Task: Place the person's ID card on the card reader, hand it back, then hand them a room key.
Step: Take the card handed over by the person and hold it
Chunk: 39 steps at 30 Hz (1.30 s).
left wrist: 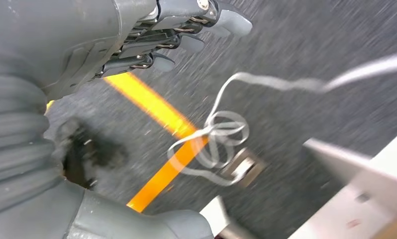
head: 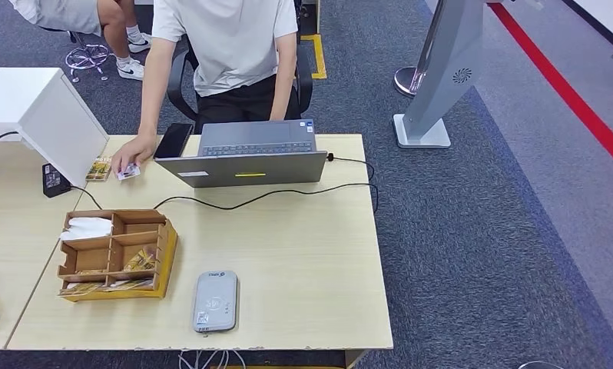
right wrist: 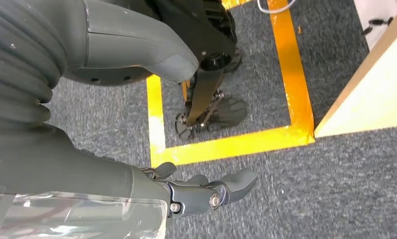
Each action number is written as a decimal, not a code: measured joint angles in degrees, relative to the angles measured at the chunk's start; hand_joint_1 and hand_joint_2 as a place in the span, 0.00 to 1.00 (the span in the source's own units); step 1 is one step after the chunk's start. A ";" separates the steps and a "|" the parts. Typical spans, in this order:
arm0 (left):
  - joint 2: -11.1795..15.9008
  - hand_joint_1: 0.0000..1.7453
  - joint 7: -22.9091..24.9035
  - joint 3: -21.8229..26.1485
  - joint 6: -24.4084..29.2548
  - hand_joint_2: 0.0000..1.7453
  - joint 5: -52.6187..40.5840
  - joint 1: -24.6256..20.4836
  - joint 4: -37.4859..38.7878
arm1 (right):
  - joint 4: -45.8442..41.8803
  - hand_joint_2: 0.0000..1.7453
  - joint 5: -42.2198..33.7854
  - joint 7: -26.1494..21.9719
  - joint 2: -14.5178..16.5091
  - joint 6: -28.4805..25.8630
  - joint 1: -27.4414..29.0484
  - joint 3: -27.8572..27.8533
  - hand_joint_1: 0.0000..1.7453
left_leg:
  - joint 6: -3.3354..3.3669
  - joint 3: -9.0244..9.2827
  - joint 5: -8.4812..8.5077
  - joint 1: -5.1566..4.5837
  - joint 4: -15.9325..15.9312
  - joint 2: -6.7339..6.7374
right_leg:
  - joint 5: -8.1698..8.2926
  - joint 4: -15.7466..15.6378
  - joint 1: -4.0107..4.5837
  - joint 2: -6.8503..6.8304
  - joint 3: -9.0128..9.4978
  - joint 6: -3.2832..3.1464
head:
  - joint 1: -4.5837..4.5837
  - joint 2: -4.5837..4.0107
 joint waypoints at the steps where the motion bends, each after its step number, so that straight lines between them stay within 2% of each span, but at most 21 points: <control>1: -0.26 0.00 -0.36 -0.15 0.49 1.00 0.97 0.30 -1.67 | -0.03 1.00 0.44 0.02 0.08 0.23 0.00 -0.47 0.00 | 0.00 0.00 0.00 0.00 0.00 0.00 | 0.00 0.00 0.00 0.00 0.00 0.00 | -0.01 0.00; 10: -2.03 0.00 -3.13 -3.91 5.33 1.00 7.42 2.41 -16.46 | -0.12 1.00 3.58 0.13 0.43 1.54 -0.10 -4.15 0.00 | 0.00 0.01 0.00 0.01 0.00 0.01 | 0.00 0.00 0.00 0.00 0.00 0.00 | -0.01 0.00; 24: -3.26 0.00 -8.01 -17.24 16.78 1.00 9.69 2.26 -45.27 | 1.30 1.00 10.56 0.86 0.68 2.75 -1.25 -9.73 0.00 | 0.01 0.05 0.04 0.02 0.01 0.01 | 0.04 0.00 -0.01 0.01 0.01 -0.03 | 0.08 0.00; 30: -1.68 0.00 -9.33 -24.69 23.49 1.00 6.02 -0.87 -52.12 | 2.31 1.00 13.44 1.66 0.85 3.22 -1.93 -11.23 0.00 | -0.01 0.06 0.08 0.02 0.01 0.01 | 0.05 0.00 0.00 0.01 0.02 -0.03 | 0.08 0.00; 39: 2.07 0.00 -7.02 -34.15 29.55 1.00 -5.73 -9.46 -54.67 | 3.56 1.00 17.10 2.34 0.93 3.98 -3.21 -12.50 0.00 | 0.01 0.06 0.19 0.02 0.02 0.02 | 0.11 0.02 -0.01 0.02 0.01 -0.01 | 0.07 0.00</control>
